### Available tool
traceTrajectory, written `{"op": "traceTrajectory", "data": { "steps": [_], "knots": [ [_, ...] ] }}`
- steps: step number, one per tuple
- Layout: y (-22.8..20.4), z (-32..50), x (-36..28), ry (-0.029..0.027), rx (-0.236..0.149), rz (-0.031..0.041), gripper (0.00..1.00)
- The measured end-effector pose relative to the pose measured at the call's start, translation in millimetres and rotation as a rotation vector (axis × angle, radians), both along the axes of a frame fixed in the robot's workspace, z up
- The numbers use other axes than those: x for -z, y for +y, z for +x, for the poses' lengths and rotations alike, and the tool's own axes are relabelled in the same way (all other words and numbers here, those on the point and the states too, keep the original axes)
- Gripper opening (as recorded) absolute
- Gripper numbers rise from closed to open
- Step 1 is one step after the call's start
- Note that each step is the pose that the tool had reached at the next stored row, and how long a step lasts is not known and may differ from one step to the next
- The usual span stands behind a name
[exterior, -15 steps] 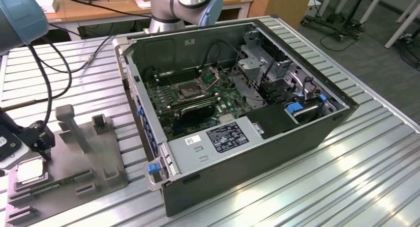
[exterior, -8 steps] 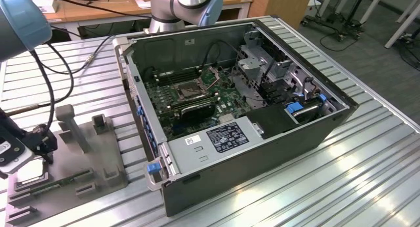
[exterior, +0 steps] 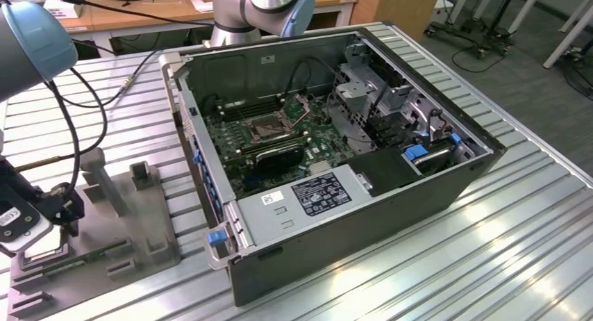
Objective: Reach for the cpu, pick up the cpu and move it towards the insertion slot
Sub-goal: 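Pick up the cpu and move it towards the insertion slot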
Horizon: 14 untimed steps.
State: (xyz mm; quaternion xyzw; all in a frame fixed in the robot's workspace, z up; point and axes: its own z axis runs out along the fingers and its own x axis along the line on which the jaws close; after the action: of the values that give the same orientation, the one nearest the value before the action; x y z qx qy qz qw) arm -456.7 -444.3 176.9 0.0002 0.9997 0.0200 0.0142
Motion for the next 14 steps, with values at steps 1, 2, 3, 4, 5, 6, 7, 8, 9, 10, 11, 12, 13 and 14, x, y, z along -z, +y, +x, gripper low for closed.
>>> {"op": "traceTrajectory", "data": {
  "steps": [1,2,3,4,5,6,7,8,9,10,11,12,13,14],
  "knots": [
    [0.0,0.0,0.0,0.0000,0.000,-0.0001,0.84],
    [0.0,0.1,0.0,-0.0001,0.000,0.0000,0.82],
    [0.0,0.0,0.1,-0.0001,0.000,0.0000,0.82],
    [0.0,0.0,0.2,-0.0001,0.000,0.0001,0.75],
    [-0.1,0.0,0.2,-0.0001,0.000,0.0000,0.75],
    [-0.1,-0.1,0.6,-0.0004,0.000,0.0002,0.75],
    [-0.1,-0.2,0.7,-0.0003,0.000,0.0002,0.75],
    [-0.1,-0.2,0.7,-0.0003,0.000,0.0002,0.74],
    [-0.1,-0.2,0.6,-0.0001,0.000,0.0000,0.74],
    [-0.1,-0.3,0.5,0.0000,0.000,0.0000,0.67],
    [-0.1,-0.3,0.6,-0.0001,0.000,0.0000,0.67],
    [-0.1,-0.3,0.6,-0.0001,0.001,0.0001,0.67],
    [-0.2,-0.4,0.6,0.0000,0.003,0.0001,0.67],
    [-0.5,-0.5,0.6,0.0000,0.005,0.0000,0.67]
  ]
}}
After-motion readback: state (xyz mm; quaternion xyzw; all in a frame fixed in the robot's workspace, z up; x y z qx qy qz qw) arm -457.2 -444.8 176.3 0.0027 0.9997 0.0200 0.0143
